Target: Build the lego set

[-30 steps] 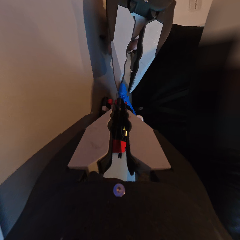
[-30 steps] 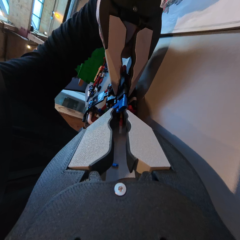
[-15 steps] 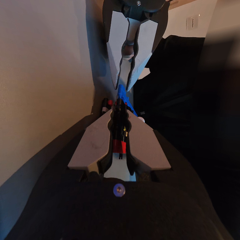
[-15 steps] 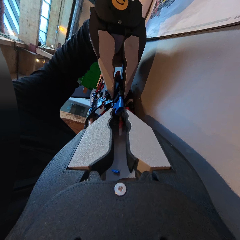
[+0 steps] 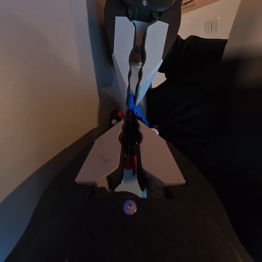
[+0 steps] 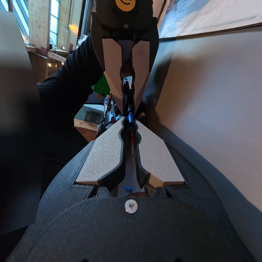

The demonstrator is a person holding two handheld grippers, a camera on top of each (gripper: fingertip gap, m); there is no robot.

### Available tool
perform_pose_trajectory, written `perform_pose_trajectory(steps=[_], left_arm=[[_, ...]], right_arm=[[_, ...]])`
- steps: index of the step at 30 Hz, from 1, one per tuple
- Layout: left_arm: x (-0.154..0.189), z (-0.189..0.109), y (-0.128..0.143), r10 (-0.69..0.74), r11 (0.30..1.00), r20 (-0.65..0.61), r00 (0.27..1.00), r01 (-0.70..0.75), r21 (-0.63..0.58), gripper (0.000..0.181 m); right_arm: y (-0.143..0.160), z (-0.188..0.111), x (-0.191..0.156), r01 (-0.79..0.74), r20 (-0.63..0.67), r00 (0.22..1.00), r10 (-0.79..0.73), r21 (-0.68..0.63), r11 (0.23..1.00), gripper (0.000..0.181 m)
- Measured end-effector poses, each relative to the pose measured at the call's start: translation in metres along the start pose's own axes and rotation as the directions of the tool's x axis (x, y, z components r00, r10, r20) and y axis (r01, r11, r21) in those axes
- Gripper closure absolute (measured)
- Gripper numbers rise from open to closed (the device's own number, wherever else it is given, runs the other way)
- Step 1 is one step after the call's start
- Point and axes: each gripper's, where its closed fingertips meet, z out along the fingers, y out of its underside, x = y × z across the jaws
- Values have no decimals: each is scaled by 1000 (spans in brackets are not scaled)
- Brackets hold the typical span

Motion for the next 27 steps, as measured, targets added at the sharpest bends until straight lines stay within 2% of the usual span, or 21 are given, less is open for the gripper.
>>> perform_pose_trajectory(steps=[7,12,20,23,27], left_arm=[[2,2,8,6,999,36,999,-7,40,173],[7,7,13,1,996,3,1000,-1,86,171],[10,9,13,43,989,-15,999,-40,142,171],[10,9,14,48,988,-23,999,-45,147,171],[12,8,12,53,987,-37,998,-47,154,171]], right_arm=[[3,7,-3,41,-34,999,-40,29,999,177],[11,8,-7,-35,34,999,35,-6,999,176],[18,7,-12,-67,59,996,68,-6,998,170],[28,15,-16,-67,71,995,71,-58,996,168],[22,14,-19,-75,99,992,77,-25,997,174]])
